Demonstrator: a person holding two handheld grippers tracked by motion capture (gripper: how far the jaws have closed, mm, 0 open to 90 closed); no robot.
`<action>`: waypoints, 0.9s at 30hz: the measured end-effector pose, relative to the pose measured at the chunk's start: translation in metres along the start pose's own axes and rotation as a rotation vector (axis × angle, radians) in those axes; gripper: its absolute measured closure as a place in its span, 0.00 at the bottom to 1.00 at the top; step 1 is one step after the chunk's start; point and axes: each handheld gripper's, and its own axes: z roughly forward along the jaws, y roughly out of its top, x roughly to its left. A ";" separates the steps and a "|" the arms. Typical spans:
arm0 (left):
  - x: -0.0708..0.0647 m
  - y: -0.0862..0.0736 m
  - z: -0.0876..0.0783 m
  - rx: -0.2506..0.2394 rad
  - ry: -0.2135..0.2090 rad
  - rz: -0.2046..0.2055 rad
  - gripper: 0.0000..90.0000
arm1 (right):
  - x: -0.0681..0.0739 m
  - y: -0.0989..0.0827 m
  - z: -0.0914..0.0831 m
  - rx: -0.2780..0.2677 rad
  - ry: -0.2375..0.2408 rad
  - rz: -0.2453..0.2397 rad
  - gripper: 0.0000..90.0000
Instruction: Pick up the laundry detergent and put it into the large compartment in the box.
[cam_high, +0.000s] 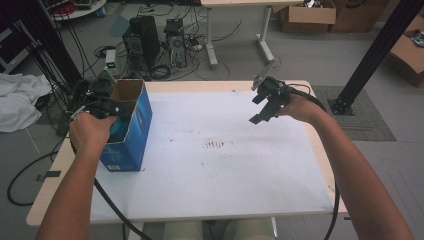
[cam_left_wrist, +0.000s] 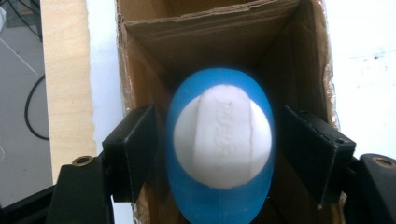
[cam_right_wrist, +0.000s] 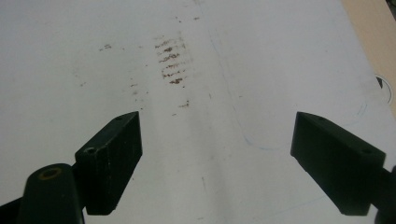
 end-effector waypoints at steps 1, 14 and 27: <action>0.000 0.000 -0.001 -0.002 0.001 -0.002 0.33 | 0.000 0.000 0.000 0.000 -0.001 0.001 0.18; 0.001 0.008 -0.034 -0.058 0.009 0.035 0.30 | 0.002 -0.002 -0.004 -0.001 -0.006 0.005 0.18; -0.006 0.015 -0.057 -0.094 -0.019 0.069 0.29 | 0.004 -0.002 -0.008 0.001 -0.011 0.006 0.19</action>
